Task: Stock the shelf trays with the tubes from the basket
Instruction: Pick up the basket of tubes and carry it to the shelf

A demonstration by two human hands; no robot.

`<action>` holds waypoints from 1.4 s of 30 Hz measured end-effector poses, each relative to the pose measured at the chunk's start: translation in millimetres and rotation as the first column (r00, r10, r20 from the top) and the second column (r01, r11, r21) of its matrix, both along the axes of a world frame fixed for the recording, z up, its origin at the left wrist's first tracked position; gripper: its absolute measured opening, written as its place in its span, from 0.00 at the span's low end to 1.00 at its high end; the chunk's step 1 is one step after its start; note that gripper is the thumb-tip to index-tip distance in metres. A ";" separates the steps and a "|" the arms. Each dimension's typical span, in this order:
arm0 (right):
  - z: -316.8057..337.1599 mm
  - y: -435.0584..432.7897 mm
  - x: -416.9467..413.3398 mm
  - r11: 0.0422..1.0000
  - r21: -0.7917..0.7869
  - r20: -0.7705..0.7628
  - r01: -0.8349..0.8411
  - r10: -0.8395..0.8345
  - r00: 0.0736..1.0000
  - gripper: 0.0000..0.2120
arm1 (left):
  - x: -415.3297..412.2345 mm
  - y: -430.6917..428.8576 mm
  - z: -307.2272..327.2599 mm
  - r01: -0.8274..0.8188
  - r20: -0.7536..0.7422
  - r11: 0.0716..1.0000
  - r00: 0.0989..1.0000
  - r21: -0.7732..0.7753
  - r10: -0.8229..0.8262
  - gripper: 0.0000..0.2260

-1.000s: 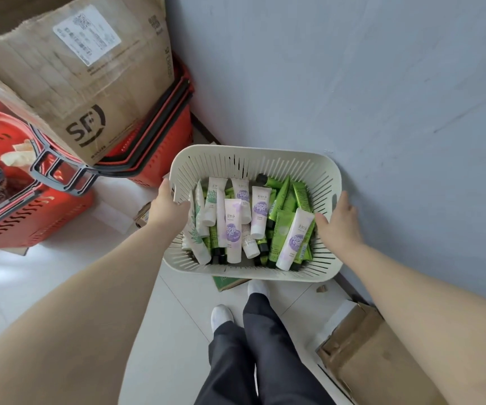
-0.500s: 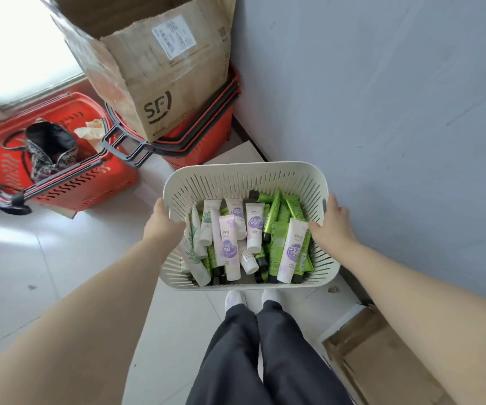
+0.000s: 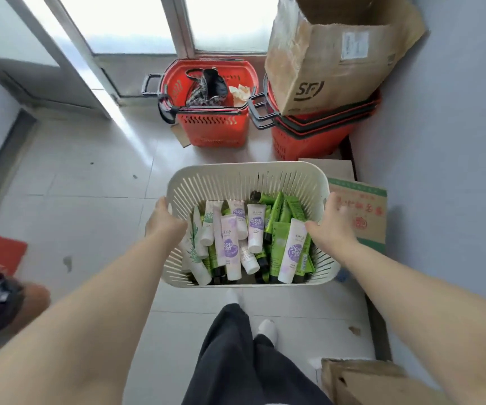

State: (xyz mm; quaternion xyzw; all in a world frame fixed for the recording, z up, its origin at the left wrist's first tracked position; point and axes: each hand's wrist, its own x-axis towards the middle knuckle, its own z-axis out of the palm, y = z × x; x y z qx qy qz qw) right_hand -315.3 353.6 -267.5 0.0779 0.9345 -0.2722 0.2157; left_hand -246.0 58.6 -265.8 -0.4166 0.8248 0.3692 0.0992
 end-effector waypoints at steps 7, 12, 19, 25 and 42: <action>16.4 -121.0 63.4 0.964 0.024 0.054 -0.264 0.263 0.963 0.40 | 139.2 -90.6 12.0 -0.274 -0.030 0.961 0.961 -0.029 0.274 0.21; 23.8 -227.4 130.8 0.901 0.043 0.025 -0.431 0.431 0.902 0.39 | 252.5 -171.3 14.4 -0.453 -0.040 0.892 0.891 -0.015 0.452 0.25; 31.0 -386.2 243.0 0.803 0.001 0.005 -0.596 0.596 0.803 0.38 | 412.9 -281.6 15.3 -0.660 -0.099 0.750 0.744 0.043 0.661 0.22; 25.5 -512.8 333.0 0.637 -0.066 0.014 -0.768 0.770 0.638 0.37 | 542.7 -347.3 20.4 -0.828 -0.088 0.561 0.559 0.000 0.825 0.22; 34.6 -833.4 518.9 0.048 0.003 -0.048 -0.999 0.998 0.048 0.23 | 758.8 -475.3 33.6 -0.998 -0.141 -0.060 -0.063 0.025 0.988 0.18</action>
